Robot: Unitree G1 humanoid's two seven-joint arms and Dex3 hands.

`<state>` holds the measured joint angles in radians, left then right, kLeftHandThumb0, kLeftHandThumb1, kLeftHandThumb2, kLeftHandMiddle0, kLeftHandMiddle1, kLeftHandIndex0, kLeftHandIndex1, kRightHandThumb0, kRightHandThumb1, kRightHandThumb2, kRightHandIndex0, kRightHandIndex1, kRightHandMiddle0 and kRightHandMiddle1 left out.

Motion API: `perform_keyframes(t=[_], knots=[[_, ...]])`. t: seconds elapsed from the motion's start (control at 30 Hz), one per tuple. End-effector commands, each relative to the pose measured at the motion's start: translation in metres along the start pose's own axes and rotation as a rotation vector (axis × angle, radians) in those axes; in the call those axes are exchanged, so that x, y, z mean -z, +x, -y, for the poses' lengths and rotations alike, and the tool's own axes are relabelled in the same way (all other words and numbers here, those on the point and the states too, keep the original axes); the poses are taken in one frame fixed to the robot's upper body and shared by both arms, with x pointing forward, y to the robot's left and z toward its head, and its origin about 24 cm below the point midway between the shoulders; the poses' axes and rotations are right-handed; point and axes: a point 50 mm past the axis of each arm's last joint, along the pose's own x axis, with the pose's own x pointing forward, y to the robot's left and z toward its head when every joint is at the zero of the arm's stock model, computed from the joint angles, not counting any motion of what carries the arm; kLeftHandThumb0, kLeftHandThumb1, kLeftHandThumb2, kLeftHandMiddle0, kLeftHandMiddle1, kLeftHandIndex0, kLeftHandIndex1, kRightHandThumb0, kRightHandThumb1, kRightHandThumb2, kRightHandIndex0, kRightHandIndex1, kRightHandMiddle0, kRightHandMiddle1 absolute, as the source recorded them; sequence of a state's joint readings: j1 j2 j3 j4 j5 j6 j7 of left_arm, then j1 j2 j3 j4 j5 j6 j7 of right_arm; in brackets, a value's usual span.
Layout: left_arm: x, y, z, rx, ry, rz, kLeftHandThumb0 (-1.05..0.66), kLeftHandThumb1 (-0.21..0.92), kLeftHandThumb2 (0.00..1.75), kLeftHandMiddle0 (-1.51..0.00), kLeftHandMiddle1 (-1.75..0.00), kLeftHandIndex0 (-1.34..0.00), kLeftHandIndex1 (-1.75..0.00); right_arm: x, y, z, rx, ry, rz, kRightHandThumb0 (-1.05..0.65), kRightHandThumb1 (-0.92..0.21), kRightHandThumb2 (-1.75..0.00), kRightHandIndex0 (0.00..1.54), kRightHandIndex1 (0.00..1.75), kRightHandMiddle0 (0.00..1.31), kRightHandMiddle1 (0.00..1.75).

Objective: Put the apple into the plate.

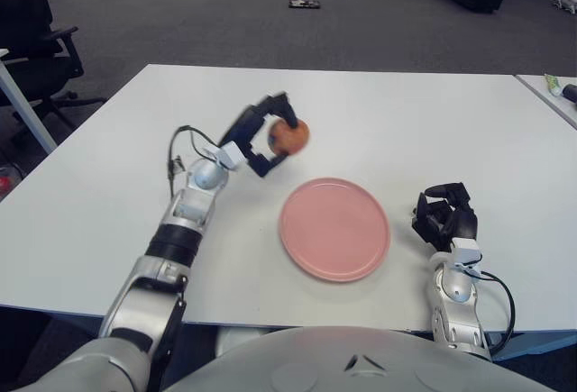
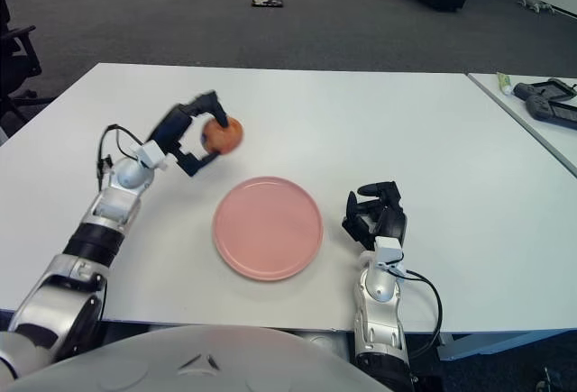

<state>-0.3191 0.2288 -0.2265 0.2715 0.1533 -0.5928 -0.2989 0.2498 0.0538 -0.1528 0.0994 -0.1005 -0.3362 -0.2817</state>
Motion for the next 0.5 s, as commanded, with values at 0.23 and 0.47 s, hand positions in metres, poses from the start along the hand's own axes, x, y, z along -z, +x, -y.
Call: perform_keyframes(t=[0.23, 0.47], knots=[[-0.021, 0.001, 0.028, 0.208, -0.016, 0.215, 0.0, -0.02, 1.64, -0.92, -1.56, -0.64, -1.75, -0.002, 0.005, -0.001, -0.004, -0.014, 0.009, -0.39, -0.64, -0.91, 0.55, 1.61, 0.36, 1.75], [-0.027, -0.005, 0.044, 0.369, 0.128, 0.286, 0.0, 0.02, 1.6, -0.89, -1.58, -0.61, -1.75, -0.001, 0.005, -0.001, -0.007, -0.013, 0.0, -0.39, -0.65, -0.9, 0.56, 1.58, 0.36, 1.75]])
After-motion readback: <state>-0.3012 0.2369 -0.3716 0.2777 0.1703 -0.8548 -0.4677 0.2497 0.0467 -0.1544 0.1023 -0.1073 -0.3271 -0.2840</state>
